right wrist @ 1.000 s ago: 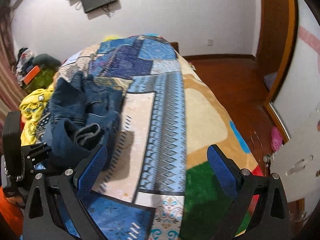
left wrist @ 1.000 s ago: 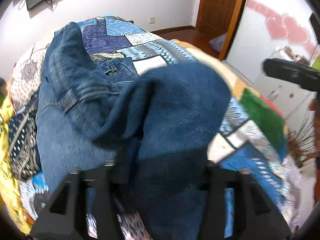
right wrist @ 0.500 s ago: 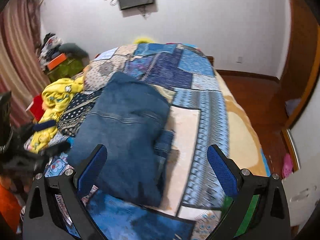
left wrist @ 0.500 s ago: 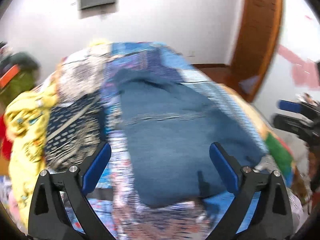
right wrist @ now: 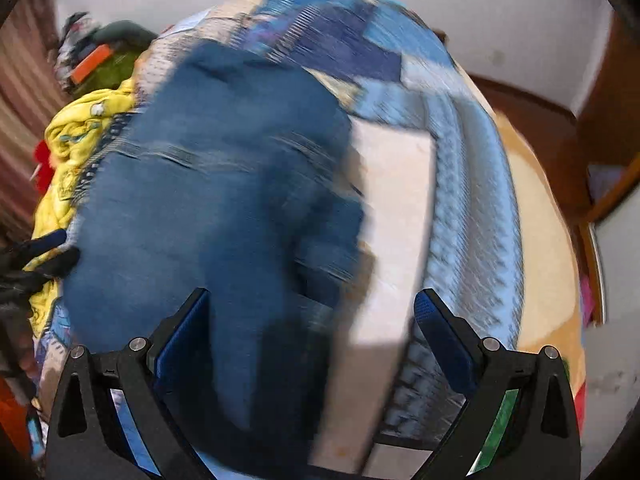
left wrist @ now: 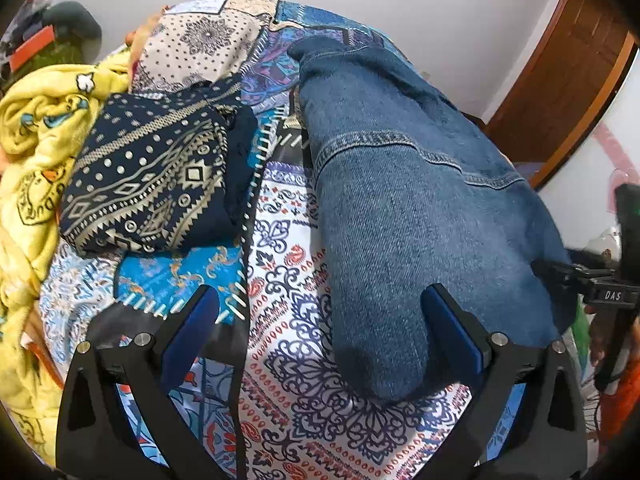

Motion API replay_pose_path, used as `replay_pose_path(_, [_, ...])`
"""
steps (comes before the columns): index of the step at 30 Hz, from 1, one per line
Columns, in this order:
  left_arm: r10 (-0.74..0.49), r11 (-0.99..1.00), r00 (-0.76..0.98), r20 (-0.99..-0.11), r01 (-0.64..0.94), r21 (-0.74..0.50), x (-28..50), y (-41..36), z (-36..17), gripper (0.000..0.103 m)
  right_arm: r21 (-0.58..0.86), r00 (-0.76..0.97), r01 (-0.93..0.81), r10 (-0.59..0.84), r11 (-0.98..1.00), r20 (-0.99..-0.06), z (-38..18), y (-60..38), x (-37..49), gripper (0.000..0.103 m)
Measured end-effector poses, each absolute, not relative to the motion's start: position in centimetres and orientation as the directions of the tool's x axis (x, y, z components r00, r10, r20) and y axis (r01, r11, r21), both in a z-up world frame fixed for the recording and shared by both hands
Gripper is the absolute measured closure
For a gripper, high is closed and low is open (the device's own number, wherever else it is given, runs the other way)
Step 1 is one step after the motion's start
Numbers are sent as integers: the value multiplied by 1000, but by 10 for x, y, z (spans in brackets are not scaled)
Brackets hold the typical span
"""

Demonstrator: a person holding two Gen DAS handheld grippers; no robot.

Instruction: Fold large clothes

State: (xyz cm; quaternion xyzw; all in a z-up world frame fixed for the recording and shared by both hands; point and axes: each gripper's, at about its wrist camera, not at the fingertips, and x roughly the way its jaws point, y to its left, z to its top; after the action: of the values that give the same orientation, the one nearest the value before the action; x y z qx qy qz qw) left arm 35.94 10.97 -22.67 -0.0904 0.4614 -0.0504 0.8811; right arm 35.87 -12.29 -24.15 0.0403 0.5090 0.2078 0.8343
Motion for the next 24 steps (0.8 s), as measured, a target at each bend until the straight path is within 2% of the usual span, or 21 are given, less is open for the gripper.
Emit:
replay_pose_path(3, [-145,986,590,-794,23,-163,354,106,-225,0,352,384,-262,431,899,-817,-247,-148,350,3])
replay_pose_path(9, [-63,998,601,-797,31,-56,351,95,-213,1,291,408,-289,392,912,-824,-231,-151,337,3])
replay_pose_path(12, [9,998,622,-783,48,50,354,87,-198,1,287,447,-296,397,911,-801,-215,-153,337,2])
replay_pose_path(14, [16,996,651,-759,60,73,356,86,-185,1,305,487,-283,410,909,-771,-206,-153,344,1])
replay_pose_path(18, [-79,995,639,-765,99,-20,372,88,-174,1,392,482,-295,490,871,-727,-203,-152,353,1])
replay_pose_path(24, [-269,961,486,-831,76,-266,414,99,-206,1,466,351,-285,544,838,-763,-242,-135,387,1])
